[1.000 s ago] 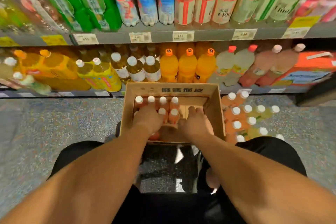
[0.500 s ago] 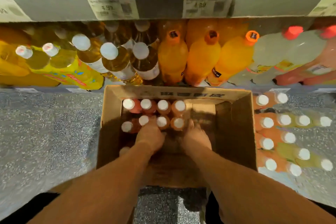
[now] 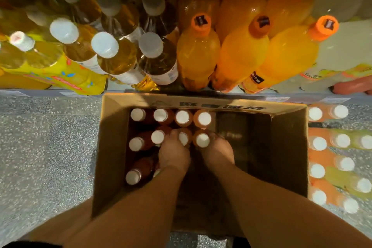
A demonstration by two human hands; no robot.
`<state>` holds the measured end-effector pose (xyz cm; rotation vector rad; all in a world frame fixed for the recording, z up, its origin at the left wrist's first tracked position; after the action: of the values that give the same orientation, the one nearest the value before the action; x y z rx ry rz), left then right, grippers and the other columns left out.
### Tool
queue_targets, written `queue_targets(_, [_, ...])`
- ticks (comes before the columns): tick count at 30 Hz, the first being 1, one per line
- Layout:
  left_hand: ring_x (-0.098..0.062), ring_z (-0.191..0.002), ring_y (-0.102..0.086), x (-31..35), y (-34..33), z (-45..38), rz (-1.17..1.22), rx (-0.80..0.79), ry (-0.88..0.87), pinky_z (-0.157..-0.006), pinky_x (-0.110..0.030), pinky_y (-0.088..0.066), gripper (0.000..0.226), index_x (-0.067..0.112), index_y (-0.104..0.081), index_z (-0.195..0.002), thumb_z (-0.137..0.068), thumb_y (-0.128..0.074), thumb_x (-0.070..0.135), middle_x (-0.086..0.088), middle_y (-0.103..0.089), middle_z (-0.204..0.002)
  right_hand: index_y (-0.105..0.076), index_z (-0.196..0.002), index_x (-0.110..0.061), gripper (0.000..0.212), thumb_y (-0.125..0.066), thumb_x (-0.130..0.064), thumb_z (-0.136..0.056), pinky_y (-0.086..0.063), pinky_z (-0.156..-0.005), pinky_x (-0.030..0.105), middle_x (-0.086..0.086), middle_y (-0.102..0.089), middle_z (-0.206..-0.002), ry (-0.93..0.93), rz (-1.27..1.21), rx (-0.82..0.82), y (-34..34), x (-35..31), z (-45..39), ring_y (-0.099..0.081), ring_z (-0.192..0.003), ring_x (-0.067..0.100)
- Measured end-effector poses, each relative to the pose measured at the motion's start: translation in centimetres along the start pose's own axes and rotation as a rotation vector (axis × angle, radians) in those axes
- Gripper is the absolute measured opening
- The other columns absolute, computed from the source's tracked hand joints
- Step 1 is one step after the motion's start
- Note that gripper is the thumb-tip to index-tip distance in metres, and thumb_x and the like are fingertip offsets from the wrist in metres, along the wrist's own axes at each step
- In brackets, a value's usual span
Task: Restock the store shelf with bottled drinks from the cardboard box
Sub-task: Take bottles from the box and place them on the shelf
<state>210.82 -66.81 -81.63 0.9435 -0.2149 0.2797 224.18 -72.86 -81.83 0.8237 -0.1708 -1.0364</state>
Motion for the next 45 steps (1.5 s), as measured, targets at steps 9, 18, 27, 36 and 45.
queue_targets(9, [-0.019,-0.094,-0.064,3.5,7.1,3.3,0.007,0.061,-0.137,-0.079,-0.031,-0.049,0.017,0.028,-0.065,-0.1,-0.093,-0.052,0.035,0.005,-0.069,-0.101,-0.055,-0.124,-0.026,0.026,-0.047,-0.026,-0.1,-0.043,-0.101,0.033,-0.002,-0.058,-0.129,0.229,0.138,0.06,5.6,-2.6,4.8,-0.054,-0.12,0.019])
queue_targets(18, [-0.014,-0.077,-0.065,7.3,18.9,12.9,0.132,0.117,-0.275,-0.065,-0.03,-0.051,0.023,0.031,-0.068,-0.087,-0.085,-0.054,0.049,0.011,-0.069,-0.082,-0.061,-0.086,-0.029,0.013,-0.063,-0.042,-0.088,-0.047,-0.061,0.017,-0.012,-0.066,-0.086,0.248,-0.288,0.234,16.4,-4.8,18.2,-0.058,-0.072,0.004])
queue_targets(27, [-0.024,-0.091,-0.066,12.0,32.5,27.4,0.488,0.231,-0.505,-0.08,-0.037,-0.054,0.024,0.024,-0.066,-0.095,-0.074,-0.077,0.031,0.001,-0.072,-0.094,-0.06,-0.096,-0.022,0.024,-0.061,-0.043,-0.086,-0.048,-0.075,0.035,0.007,-0.07,-0.1,0.444,-0.292,0.483,28.2,-7.0,34.4,-0.065,-0.097,0.033])
queue_targets(36, [-0.016,-0.101,-0.061,16.4,46.5,40.3,0.558,0.432,-0.829,-0.089,-0.035,-0.051,0.037,0.024,-0.063,-0.115,-0.082,-0.074,0.036,0.005,-0.066,-0.108,-0.054,-0.112,-0.022,0.047,-0.055,-0.059,-0.084,-0.049,-0.081,0.038,0.001,-0.062,-0.107,0.64,-0.317,0.843,39.9,-9.3,50.4,-0.061,-0.101,0.027])
queue_targets(45, [-0.014,-0.096,-0.062,22.1,61.8,54.4,0.505,0.656,-1.124,-0.084,-0.034,-0.052,0.028,0.028,-0.061,-0.109,-0.086,-0.07,0.042,0.007,-0.066,-0.104,-0.051,-0.102,-0.021,0.046,-0.052,-0.063,-0.083,-0.05,-0.08,0.039,-0.002,-0.059,-0.097,0.813,-0.268,1.152,53.7,-13.2,67.0,-0.059,-0.092,0.022])
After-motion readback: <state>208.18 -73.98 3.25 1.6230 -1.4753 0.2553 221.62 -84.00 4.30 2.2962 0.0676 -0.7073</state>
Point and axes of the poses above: each hand's wrist, its own z-axis away from the middle knuckle, its own y-axis out of the back of the hand, x = y × z, the point moved 6 cm from there along -z, towards the middle knuckle
